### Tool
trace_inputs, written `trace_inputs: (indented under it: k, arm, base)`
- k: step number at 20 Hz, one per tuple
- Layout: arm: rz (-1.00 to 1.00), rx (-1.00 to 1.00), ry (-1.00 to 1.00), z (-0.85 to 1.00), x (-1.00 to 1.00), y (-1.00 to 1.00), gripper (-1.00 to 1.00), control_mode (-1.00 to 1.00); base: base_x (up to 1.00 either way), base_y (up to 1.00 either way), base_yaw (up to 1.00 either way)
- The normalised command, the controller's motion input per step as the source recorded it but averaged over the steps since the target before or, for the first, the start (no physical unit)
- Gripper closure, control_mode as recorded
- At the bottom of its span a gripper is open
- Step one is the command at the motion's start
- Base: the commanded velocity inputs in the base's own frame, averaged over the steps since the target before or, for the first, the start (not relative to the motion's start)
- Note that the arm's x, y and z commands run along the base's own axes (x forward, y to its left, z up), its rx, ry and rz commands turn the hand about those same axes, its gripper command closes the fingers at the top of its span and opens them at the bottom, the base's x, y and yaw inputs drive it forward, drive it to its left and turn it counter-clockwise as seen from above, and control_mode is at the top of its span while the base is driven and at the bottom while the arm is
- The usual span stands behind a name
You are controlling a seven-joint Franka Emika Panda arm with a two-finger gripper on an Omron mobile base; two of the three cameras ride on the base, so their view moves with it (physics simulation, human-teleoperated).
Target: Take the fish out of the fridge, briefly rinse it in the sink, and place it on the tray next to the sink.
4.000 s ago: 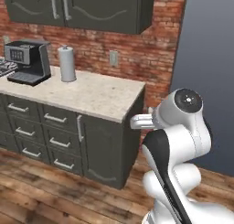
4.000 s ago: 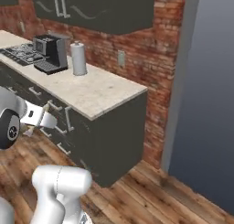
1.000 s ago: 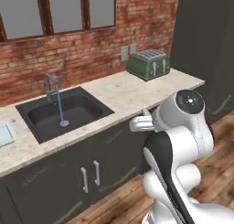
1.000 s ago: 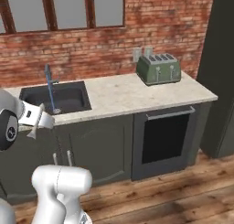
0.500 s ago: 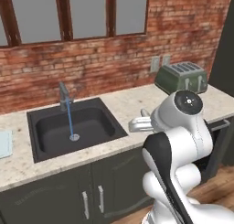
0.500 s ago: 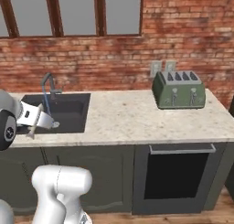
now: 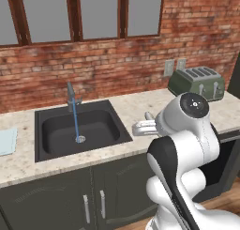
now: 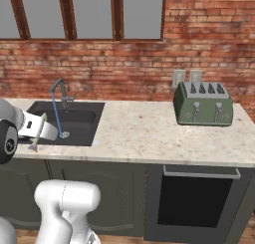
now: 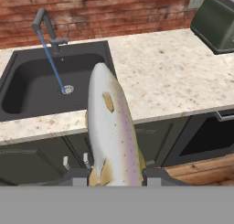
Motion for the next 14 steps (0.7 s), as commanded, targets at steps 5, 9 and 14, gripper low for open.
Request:
trace_inputs:
  k: [5,9,14]
  arm:
    - [0.0,0.0,0.0,0.0,0.0,0.0,1.0,1.0]
    - [0.0,0.0,0.0,0.0,0.0,0.0,1.0,1.0]
    - [0.0,0.0,0.0,0.0,0.0,0.0,1.0,1.0]
  base:
    - [0.17,0.0,0.29]
    - [0.36,0.0,0.19]
    - [0.82,0.01,0.07]
